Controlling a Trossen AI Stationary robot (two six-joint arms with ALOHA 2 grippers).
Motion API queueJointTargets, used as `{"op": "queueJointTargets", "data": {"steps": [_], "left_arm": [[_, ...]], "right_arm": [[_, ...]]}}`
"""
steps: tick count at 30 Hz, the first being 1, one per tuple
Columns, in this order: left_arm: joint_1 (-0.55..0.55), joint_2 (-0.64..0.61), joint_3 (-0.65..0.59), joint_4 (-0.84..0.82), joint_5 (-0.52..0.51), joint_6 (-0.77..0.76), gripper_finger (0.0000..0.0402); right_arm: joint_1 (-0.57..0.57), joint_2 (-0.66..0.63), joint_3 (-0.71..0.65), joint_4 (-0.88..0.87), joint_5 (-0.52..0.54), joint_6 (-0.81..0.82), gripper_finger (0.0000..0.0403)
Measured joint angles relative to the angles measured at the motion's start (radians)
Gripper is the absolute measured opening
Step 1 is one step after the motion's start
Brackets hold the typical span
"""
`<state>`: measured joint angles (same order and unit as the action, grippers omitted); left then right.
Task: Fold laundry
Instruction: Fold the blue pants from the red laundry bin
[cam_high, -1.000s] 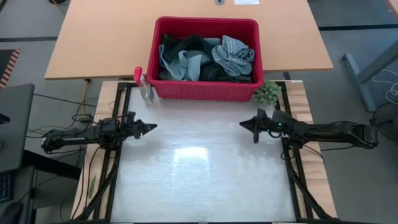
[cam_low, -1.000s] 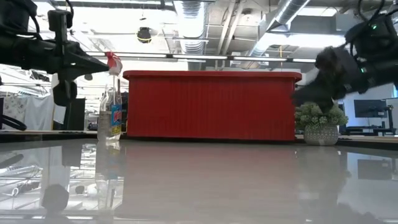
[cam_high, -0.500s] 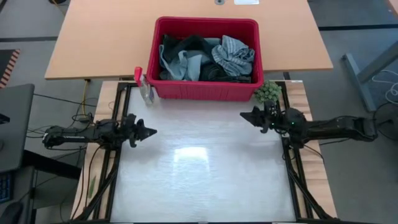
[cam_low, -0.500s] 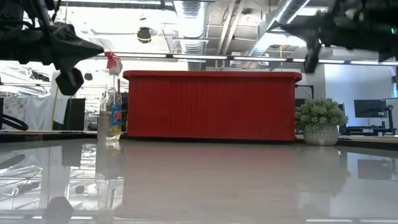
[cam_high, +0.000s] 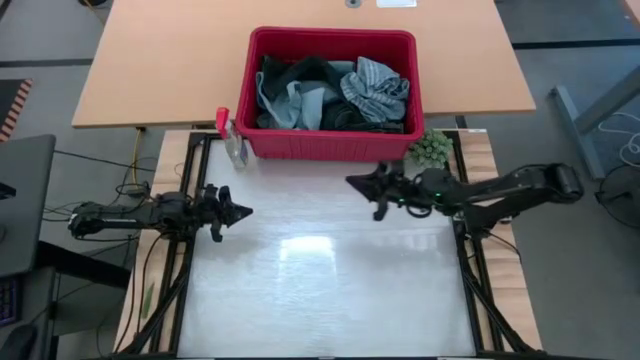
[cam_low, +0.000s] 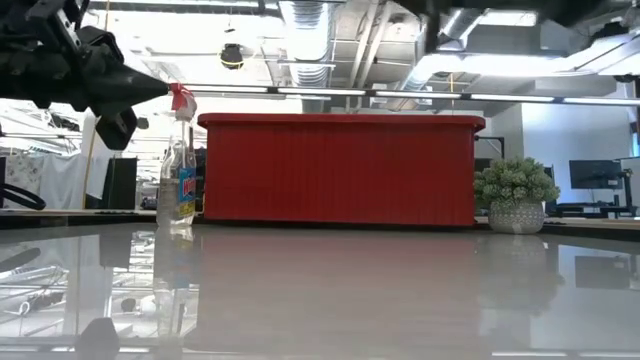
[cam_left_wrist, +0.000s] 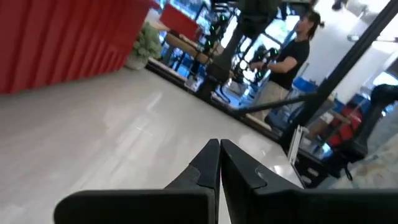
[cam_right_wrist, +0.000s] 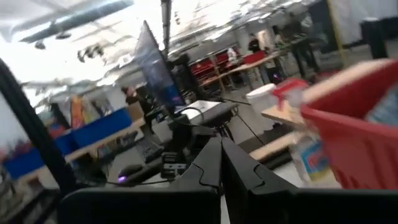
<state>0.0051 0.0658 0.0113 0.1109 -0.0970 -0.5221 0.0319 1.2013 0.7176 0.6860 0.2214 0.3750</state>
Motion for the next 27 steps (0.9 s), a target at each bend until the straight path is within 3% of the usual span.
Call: {"op": "queueJointTargets", "data": {"steps": [6, 14, 22, 27], "left_arm": [[0.0, 0.036, 0.071, 0.002, -0.032, 0.015, 0.0023], [0.0, 0.252, 0.229, -0.009, -0.059, 0.198, 0.0068], [-0.015, 0.489, 0.434, -0.07, -0.047, 0.375, 0.0099], [-0.029, 0.593, 0.541, -0.166, -0.076, 0.467, 0.0115]], "right_arm": [[-0.04, 0.189, 0.252, -0.169, -0.038, -0.104, 0.0032], [-0.131, 0.399, 0.656, -0.51, -0.303, -0.236, 0.0042], [-0.226, 0.551, 0.979, -0.885, -0.297, -0.351, 0.0042], [-0.292, 0.644, 1.107, -0.934, -0.287, -0.386, 0.0051]]}}
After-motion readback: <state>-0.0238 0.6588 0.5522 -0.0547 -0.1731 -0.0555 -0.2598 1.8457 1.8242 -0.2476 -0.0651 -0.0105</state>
